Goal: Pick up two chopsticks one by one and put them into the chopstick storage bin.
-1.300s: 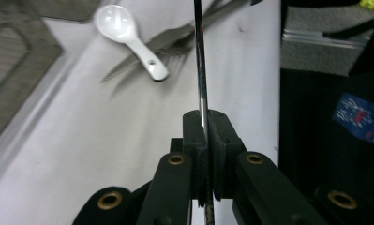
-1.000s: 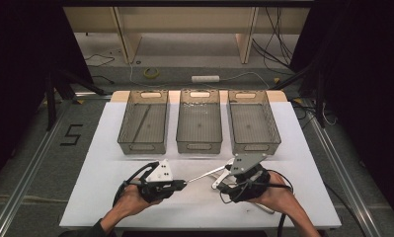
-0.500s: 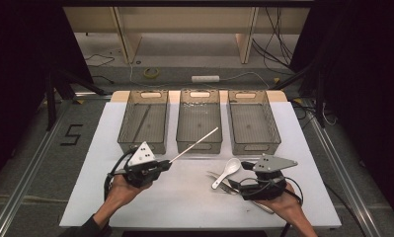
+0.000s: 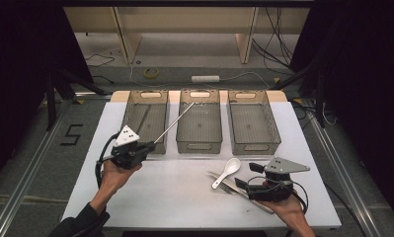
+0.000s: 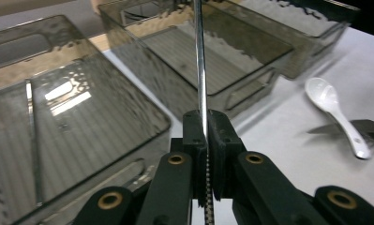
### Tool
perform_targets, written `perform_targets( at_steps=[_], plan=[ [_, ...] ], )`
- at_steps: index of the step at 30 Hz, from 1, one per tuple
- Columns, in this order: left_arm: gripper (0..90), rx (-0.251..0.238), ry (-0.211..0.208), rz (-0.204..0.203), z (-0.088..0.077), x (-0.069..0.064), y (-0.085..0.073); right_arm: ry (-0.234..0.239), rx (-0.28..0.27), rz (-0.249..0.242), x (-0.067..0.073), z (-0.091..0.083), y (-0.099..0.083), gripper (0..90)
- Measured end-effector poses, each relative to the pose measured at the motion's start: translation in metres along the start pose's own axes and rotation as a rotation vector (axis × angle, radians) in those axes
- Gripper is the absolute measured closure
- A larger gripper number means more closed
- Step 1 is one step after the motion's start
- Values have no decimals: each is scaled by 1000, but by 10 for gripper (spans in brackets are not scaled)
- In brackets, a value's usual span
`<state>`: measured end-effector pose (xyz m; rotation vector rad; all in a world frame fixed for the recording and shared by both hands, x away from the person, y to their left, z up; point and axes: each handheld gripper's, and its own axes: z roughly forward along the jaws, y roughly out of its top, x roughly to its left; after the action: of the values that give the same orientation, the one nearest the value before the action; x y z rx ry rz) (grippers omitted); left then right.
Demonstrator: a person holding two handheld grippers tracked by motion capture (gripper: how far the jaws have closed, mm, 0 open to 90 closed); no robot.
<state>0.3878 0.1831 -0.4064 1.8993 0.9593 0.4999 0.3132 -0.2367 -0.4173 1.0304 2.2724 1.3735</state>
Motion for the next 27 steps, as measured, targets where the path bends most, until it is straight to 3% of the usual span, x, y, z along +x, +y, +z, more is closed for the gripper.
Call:
perform_targets(
  at_steps=[11,13,18,27],
  plan=[
    [862,7,127,-90,13,40,7,8,8,2,4,0,-7,256],
    [862,7,133,-126,15,47,6,8,5,-1,5,-1,-7,256],
    [862,16,178,-155,19,61,7,12,-11,0,9,-3,-7,250],
    [861,60,205,-204,29,78,5,17,-9,-1,11,-1,-9,246]
  ],
)
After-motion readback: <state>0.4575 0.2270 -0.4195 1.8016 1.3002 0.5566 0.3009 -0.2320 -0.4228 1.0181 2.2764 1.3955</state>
